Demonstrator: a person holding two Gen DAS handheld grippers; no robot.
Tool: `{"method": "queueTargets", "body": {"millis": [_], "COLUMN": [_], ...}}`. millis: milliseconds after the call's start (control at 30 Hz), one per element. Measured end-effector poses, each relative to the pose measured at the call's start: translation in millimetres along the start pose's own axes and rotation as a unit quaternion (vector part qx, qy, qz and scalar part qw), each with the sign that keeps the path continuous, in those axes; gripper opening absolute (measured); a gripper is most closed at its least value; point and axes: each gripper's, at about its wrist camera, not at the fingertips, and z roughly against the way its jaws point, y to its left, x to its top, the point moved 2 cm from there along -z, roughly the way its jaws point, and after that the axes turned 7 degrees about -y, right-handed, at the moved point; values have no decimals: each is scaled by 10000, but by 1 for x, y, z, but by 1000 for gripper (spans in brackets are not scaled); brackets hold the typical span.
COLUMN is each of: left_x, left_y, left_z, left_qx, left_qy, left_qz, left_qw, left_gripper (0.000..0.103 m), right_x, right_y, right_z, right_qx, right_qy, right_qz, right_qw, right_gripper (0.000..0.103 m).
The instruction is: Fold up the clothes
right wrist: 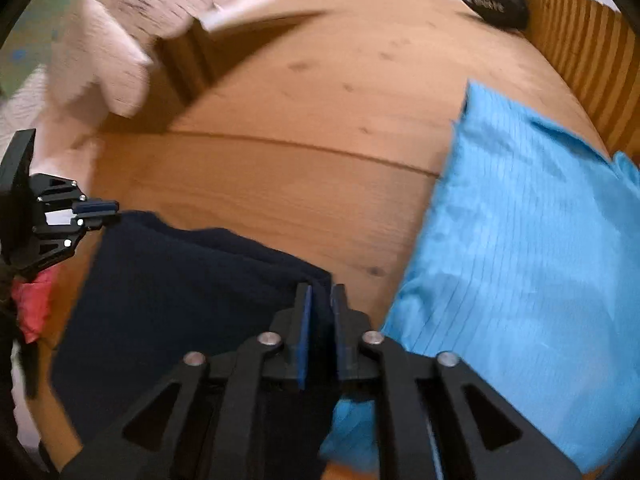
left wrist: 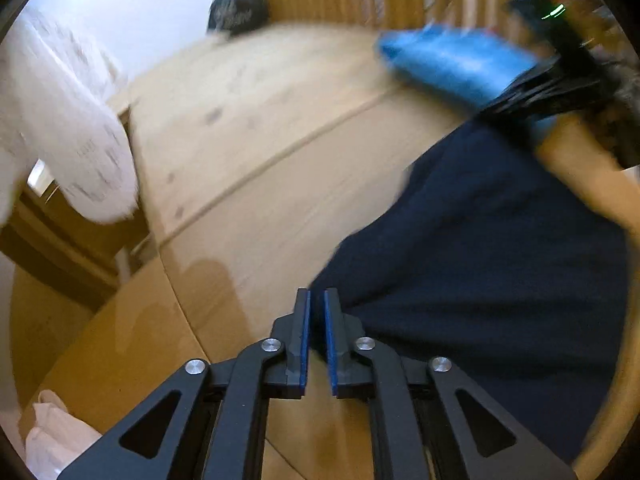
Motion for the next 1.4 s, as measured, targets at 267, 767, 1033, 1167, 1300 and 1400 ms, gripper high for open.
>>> {"method": "queueTargets", "body": {"millis": [267,767,1033,1167,1300,1400], "left_x": [10,-22,-82,-129,-166,-194], "left_y": [-9,-172,-208,-253,-263,-258], "left_z": [64,50,102,151,203,242], "left_qx": [331,-767,-1058,-1295,-1177,-1078], "left_qy": [-346,482,433,358,109,-177], "left_qz": [245,-632,-553,-637,-160,484], "left_qw": [9986,9939,9919,9889,9929,9928], "left_gripper": [26,50,50,50,50,50], "right_x": [-70,-161,-226,-293,-330,-338], "right_y": [-1,34,70,92,95,109], "right_z": [62,60,101,137,183,221], "right_qx": [175,907,1068,1220,530,232], "right_qy": [2,182,640,957,619,64], "right_qz": [-291,-345,-47,-16,-96,112], "right_qw": [9994,9951,9922,9879,9966,9996], "right_gripper": [41,15,12,12,14,15]}}
